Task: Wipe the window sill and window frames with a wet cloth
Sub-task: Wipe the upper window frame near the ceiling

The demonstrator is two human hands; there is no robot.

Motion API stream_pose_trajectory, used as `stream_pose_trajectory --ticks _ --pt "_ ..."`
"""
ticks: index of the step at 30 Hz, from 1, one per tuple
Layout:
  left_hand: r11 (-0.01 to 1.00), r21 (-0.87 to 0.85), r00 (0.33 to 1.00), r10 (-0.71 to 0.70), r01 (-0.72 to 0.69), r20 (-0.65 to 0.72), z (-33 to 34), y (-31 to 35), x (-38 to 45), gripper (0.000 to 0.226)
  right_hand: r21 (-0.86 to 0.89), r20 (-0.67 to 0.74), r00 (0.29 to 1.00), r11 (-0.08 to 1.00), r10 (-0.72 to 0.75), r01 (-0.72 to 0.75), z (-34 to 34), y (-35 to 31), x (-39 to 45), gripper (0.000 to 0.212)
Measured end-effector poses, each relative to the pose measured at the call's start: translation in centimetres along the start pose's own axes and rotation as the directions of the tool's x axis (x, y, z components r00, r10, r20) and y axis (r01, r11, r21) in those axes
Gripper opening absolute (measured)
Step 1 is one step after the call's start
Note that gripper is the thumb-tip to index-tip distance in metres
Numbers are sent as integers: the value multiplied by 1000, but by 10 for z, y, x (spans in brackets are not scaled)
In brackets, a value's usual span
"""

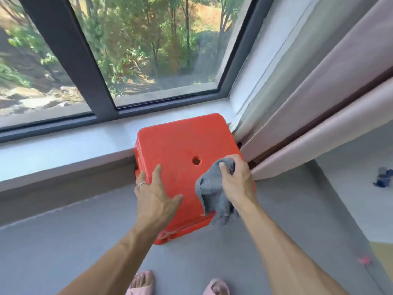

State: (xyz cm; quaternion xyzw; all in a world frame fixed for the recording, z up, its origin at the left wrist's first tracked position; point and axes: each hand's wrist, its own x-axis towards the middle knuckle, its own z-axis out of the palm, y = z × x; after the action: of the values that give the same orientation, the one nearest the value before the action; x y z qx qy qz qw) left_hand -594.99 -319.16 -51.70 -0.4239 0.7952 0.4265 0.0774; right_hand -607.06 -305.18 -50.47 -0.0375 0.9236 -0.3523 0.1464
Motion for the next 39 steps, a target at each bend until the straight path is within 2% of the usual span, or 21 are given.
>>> stream_pose_trajectory --ticks 3,7,12,16,19,21,24,33,39 --pt "993 -39 993 -112 113 26 18 -3 15 115 -174 86 996 984 -24 38 5 4 47 19" --pt "969 -116 976 -219 217 -11 35 0 28 120 -325 190 982 944 4 59 8 14 91 13" --pt "955 -107 954 -286 277 -84 41 8 30 110 -278 228 974 959 1 64 9 16 109 15" --pt "933 -113 931 -352 342 -91 22 -14 19 113 -233 236 972 970 -16 73 22 7 82 12" --pt "921 -118 920 -381 370 -88 -11 -48 5 117 -236 267 964 968 -25 90 47 -15 47 10" --pt "911 -132 911 -404 391 -87 -36 -77 0 119 -263 282 959 961 -8 85 69 -34 22 16" --pt "900 -150 900 -425 408 -101 -85 -134 -11 118 -261 289 957 962 -7 86 117 -66 -28 21" --pt "899 -80 883 -438 431 -168 -240 -316 -32 119 -226 319 947 973 24 52 281 -163 -179 18" --pt "908 -44 890 -417 416 -186 -297 -371 -27 121 -220 343 939 973 14 66 331 -205 -217 20"
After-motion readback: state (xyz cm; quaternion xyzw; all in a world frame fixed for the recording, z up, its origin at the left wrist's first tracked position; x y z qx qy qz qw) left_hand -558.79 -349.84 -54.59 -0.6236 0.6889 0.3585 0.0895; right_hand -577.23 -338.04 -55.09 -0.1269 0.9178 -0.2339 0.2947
